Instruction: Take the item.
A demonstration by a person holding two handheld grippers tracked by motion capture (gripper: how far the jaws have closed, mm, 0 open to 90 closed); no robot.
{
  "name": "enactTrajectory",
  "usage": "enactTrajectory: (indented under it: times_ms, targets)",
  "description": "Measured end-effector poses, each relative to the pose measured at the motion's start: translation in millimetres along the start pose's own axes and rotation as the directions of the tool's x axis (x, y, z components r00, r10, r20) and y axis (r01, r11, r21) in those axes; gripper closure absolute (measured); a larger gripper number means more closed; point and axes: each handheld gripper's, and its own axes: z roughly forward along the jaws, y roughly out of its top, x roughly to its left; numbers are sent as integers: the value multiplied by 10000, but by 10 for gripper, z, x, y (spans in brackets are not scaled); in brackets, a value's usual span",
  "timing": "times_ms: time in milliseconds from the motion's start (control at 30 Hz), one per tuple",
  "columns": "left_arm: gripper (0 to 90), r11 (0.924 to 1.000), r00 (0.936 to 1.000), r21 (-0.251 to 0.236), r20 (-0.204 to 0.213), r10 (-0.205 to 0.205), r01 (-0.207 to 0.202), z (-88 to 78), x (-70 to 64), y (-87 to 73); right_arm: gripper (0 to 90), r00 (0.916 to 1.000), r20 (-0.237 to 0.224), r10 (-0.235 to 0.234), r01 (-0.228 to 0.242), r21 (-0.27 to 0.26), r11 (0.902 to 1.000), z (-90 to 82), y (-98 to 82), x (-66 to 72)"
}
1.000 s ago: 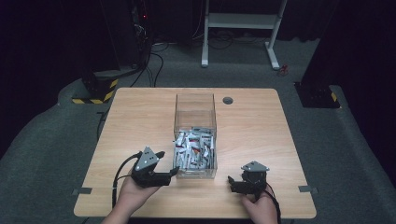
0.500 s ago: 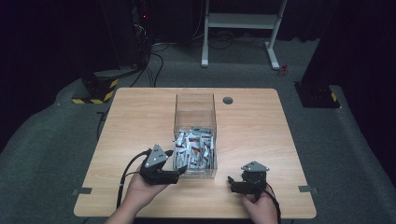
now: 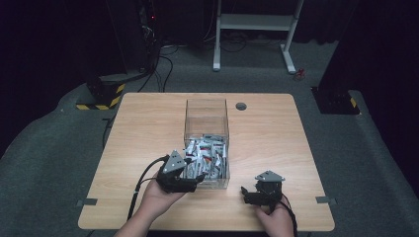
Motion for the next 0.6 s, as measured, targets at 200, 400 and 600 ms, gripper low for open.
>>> enactTrajectory:
  times_ms: [200, 400, 600]
  targets:
    - [282, 9999, 10000, 64, -11, 87, -87, 74, -20, 40, 79, 10000, -11, -8, 8, -1, 10000, 0, 0, 0]
    - [310, 10000, 10000, 78, 78, -61, 60, 123, -17, 60, 79, 10000, -37, -24, 24, -4, 10000, -1, -1, 2]
    - [398, 9996, 9997, 159, -63, -248, 249, 173, -9, 81, 79, 10000, -40, -32, 32, -13, 10000, -1, -2, 2]
